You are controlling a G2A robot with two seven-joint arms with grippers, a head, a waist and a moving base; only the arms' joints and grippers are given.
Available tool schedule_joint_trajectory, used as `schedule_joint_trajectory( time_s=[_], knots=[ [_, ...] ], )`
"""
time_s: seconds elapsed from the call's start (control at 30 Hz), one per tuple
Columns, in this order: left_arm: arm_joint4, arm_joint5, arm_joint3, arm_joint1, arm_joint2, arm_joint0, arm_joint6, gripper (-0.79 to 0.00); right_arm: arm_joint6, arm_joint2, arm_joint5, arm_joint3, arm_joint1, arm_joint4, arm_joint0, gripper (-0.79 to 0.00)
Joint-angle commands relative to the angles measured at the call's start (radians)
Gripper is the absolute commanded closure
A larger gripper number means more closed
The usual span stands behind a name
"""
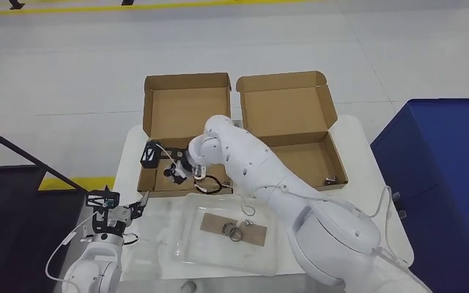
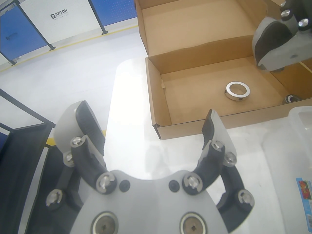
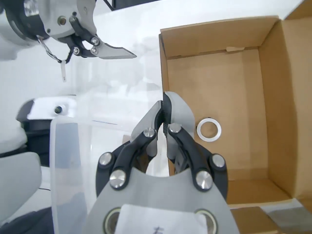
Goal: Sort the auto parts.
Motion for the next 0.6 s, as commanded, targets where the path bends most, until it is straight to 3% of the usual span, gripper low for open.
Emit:
schedule_joint_trajectory(
  time_s=[0.0,0.1,0.23,0.37,0.57],
  knots=[
    [0.000,0.000,0.000,0.000,0.000,0.000,0.000,-0.785,0.041,-0.021,-0.020,-0.044,0.000,-0.056,0.004,0.000],
    [0.000,0.000,0.000,0.000,0.000,0.000,0.000,-0.785,0.082,-0.040,0.050,-0.116,0.012,-0.155,0.014,0.000],
    [0.000,0.000,0.000,0.000,0.000,0.000,0.000,-0.785,0.122,-0.013,0.010,-0.270,0.061,-0.191,-0.015,0.000],
    [0.000,0.000,0.000,0.000,0.000,0.000,0.000,-0.785,0.197,0.059,-0.020,-0.474,0.148,-0.172,-0.081,0.000],
    [0.000,0.000,0.000,0.000,0.000,0.000,0.000,-0.785,0.324,0.114,0.108,-0.807,0.309,-0.103,-0.195,0.000]
  ],
)
